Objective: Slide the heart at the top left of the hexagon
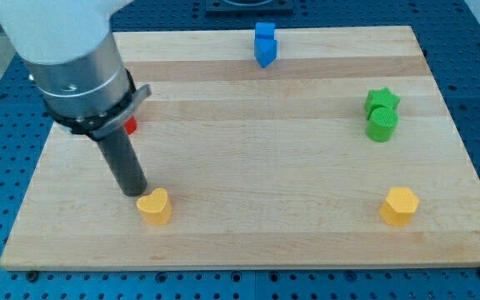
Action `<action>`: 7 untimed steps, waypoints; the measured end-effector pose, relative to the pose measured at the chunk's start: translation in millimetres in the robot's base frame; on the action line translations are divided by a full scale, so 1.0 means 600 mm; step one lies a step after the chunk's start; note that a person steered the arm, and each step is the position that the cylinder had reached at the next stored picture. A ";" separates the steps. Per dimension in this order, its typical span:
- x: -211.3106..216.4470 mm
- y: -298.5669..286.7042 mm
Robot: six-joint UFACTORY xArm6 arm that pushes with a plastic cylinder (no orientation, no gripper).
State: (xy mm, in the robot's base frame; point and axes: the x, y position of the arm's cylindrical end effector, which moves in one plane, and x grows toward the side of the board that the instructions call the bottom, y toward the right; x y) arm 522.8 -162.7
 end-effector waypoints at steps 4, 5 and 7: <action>0.070 -0.001; 0.070 0.016; 0.070 0.063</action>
State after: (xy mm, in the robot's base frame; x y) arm 564.5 -125.0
